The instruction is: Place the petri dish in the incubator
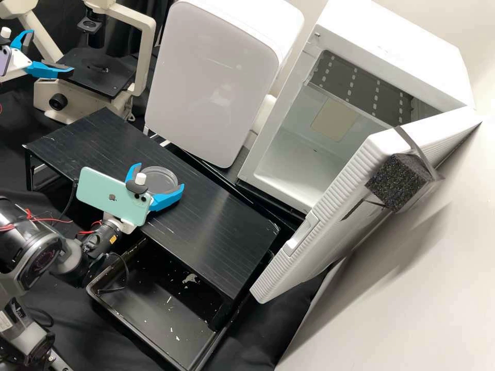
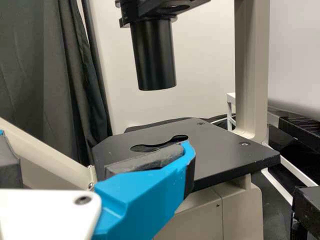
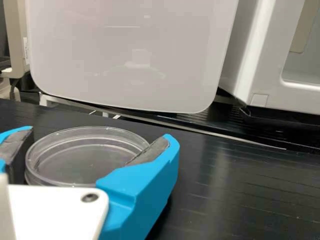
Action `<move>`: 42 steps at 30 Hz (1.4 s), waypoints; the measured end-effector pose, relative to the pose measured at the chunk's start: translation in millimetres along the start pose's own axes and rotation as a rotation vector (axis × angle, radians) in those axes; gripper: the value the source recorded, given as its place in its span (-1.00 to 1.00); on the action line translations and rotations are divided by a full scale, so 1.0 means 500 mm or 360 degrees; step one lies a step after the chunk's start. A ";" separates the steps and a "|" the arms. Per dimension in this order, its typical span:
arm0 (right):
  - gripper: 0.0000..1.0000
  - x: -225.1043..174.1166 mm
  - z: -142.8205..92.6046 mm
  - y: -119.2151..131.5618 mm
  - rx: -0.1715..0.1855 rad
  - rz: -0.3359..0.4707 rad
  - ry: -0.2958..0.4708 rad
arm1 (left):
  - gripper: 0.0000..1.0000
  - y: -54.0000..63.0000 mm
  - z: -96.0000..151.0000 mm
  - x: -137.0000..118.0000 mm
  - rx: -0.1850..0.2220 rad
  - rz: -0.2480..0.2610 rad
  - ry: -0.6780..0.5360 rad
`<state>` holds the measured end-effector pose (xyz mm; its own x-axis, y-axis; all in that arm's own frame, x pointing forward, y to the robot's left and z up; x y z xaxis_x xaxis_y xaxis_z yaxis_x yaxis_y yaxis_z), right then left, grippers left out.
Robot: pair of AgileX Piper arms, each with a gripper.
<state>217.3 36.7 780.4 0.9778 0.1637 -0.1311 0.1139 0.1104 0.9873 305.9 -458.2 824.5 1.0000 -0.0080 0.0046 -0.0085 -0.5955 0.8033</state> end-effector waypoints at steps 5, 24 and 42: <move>-1.00 0.002 -0.001 0.001 0.0000 0.0002 0.0007 | 1.00 0.000 0.000 0.000 0.0000 0.0000 0.0000; -1.00 0.016 0.064 0.091 0.0083 0.0207 -0.0089 | 1.00 0.000 0.000 0.000 0.0000 0.0000 0.0000; -1.00 0.093 0.241 0.311 0.0065 0.0762 -0.0364 | 1.00 0.000 0.000 0.000 0.0000 0.0000 0.0000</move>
<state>301.8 -56.8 938.7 0.9350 -0.0319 0.3532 -0.3520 0.0370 0.9353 305.9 -458.2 824.5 1.0000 -0.0080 0.0046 -0.0085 -0.5955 0.8033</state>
